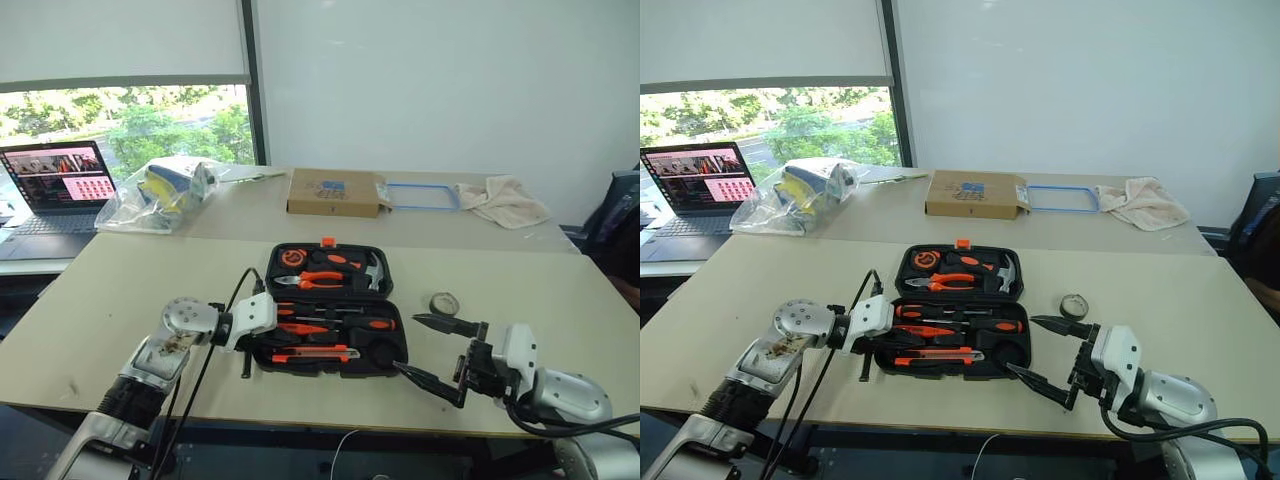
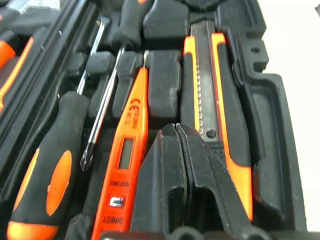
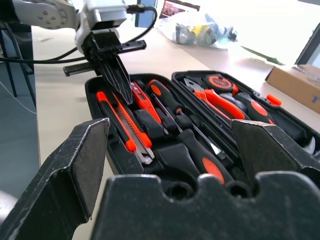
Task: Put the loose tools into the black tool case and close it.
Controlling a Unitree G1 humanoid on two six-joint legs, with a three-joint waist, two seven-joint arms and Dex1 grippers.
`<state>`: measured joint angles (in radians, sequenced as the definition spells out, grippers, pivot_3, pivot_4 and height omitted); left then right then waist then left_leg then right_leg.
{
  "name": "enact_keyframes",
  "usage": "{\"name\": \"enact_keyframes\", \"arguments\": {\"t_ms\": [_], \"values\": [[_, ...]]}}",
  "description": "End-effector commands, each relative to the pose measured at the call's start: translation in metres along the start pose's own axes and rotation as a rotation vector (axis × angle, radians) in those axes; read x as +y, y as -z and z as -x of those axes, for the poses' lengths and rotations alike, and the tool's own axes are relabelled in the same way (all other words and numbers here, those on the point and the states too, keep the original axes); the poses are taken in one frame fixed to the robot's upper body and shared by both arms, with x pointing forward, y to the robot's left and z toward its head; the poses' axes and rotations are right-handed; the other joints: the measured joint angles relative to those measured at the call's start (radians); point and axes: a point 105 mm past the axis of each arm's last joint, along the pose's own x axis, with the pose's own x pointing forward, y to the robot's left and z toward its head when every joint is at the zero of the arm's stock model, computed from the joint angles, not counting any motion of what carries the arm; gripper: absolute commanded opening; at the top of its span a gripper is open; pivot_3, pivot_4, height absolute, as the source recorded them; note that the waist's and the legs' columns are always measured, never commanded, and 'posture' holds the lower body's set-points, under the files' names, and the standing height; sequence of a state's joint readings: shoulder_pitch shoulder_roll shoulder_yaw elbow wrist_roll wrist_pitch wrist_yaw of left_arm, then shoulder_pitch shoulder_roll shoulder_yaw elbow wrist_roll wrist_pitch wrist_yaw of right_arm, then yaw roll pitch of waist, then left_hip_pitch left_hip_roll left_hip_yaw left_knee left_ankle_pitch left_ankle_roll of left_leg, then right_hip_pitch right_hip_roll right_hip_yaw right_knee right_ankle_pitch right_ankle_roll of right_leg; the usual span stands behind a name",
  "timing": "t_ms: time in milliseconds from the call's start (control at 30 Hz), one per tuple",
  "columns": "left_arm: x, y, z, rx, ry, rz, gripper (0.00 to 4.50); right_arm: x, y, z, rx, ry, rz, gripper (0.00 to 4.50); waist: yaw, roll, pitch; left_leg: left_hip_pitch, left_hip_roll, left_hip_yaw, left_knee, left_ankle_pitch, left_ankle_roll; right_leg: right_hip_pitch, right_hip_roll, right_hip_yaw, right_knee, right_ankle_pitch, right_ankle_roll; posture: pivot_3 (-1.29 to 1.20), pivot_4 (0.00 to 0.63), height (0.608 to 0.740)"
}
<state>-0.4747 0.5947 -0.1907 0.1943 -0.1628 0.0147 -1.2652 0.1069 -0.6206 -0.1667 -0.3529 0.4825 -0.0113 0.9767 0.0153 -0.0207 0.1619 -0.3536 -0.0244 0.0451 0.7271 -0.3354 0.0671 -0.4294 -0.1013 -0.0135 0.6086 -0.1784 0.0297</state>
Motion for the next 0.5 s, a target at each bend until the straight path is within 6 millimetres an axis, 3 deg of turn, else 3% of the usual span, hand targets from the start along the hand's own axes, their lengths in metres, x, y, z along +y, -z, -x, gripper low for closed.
{"name": "enact_keyframes", "arguments": {"t_ms": [33,67,100,300,400,433,500], "values": [[0.006,-0.027,0.031,-0.205,-0.035,0.055,0.08,-0.015,-0.014,0.022,-0.003,0.106,0.011,4.50,-0.002,0.000,0.000,-0.001,0.000,0.000,0.000,0.000,0.000,-0.001,-0.001,0.000,0.000,0.000,0.000,0.00,0.150,0.740],[0.006,-0.030,0.041,-0.230,-0.045,0.059,0.58,-0.015,-0.012,0.029,0.016,0.121,0.000,4.50,-0.003,-0.001,0.000,-0.002,0.000,0.000,0.000,0.000,0.000,-0.003,-0.001,0.000,0.001,0.000,0.000,0.00,0.150,0.740],[0.006,-0.028,0.052,-0.228,-0.062,0.077,0.77,-0.015,-0.009,0.038,0.045,0.143,-0.003,4.50,-0.003,-0.001,0.000,-0.005,0.000,0.000,0.000,0.001,-0.001,-0.007,-0.002,0.000,0.001,0.000,0.000,0.00,0.150,0.740],[0.003,0.000,0.114,-0.161,-0.242,0.148,3.00,-0.012,0.018,0.086,0.213,0.286,-0.045,4.50,-0.007,0.000,0.000,-0.006,0.000,0.000,-0.006,0.001,-0.003,-0.009,-0.001,0.000,-0.001,0.000,-0.001,0.00,0.150,0.740],[-0.002,0.011,0.133,-0.131,-0.293,0.162,4.16,-0.014,0.027,0.097,0.272,0.333,-0.050,4.50,-0.005,0.000,0.000,-0.006,-0.001,0.001,-0.006,0.001,-0.002,-0.009,-0.001,0.000,-0.002,0.000,-0.001,0.00,0.150,0.740],[-0.003,0.013,0.135,-0.126,-0.304,0.174,4.47,-0.016,0.028,0.096,0.280,0.333,-0.044,4.50,-0.005,0.000,0.000,-0.006,-0.001,0.001,-0.006,0.001,-0.002,-0.008,-0.002,0.000,-0.002,0.000,-0.001,0.00,0.150,0.740],[-0.005,0.012,0.136,-0.141,-0.313,0.188,4.49,-0.029,0.025,0.087,0.294,0.320,-0.026,4.50,-0.005,-0.001,0.000,-0.005,-0.001,0.001,-0.006,0.001,-0.002,-0.008,-0.003,-0.001,-0.002,0.000,-0.001,0.00,0.150,0.740]]}}
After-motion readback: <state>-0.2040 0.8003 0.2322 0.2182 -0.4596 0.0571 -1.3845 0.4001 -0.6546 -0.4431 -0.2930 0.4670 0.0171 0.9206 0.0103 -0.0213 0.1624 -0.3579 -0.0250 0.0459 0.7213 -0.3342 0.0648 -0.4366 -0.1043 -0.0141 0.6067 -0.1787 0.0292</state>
